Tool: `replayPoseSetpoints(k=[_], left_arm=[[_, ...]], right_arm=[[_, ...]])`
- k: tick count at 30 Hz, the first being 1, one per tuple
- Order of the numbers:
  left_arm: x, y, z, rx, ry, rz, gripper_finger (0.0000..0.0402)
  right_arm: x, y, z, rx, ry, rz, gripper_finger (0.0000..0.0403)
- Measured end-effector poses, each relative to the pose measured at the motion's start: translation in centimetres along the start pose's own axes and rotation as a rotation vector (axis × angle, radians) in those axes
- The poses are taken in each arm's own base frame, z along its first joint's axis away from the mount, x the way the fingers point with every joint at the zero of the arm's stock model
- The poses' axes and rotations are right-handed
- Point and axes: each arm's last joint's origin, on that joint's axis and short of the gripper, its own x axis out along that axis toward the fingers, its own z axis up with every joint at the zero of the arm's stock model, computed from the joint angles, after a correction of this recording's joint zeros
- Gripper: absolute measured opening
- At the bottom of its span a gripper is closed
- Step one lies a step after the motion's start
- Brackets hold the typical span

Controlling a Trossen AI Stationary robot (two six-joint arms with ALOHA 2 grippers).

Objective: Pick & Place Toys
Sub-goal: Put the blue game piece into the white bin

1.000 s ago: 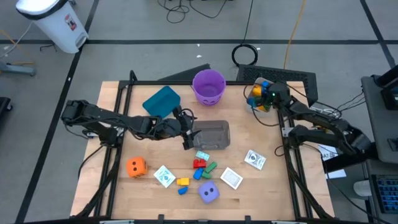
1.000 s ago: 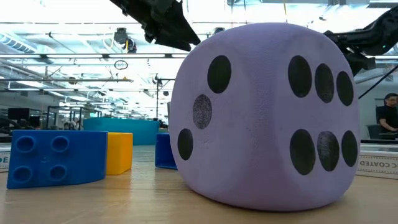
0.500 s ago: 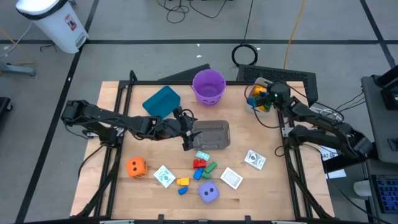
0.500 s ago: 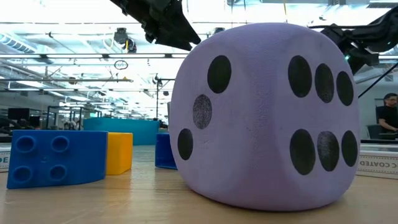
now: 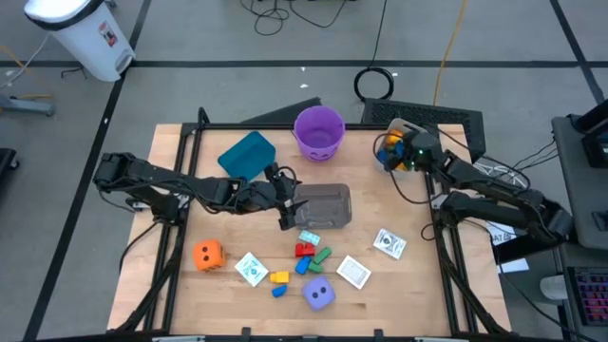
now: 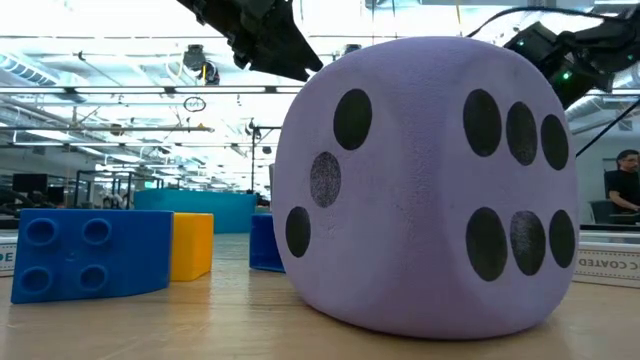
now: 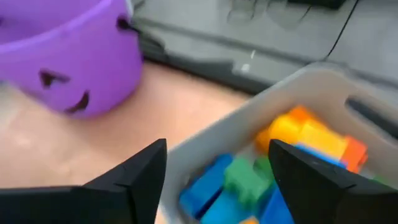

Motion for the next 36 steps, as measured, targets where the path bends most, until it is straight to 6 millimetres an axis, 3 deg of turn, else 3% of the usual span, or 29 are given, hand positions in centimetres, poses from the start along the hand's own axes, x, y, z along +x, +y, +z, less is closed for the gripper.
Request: replayPoseSetpoints(k=[7,17,26,36], left_arm=[[0.0,0.0,0.0,0.002,0.000,0.000,0.0263],[0.0,0.0,0.0,0.000,0.000,0.001,0.0257],[0.0,0.0,0.0,-0.010,0.005,-0.004,0.0254],[0.0,0.0,0.0,-0.007,0.005,-0.004,0.0251]], right_arm=[[-0.7,0.8,0.3,-0.031,0.226,-0.053,0.0187],[-1.4,0.7,0.2,-0.103,0.319,-0.163,0.0012],[0.2,0.0,-0.9,-0.165,0.412,-0.188,0.0006],[1.0,-0.5,0.9,-0.250,0.191,-0.436,0.0006]])
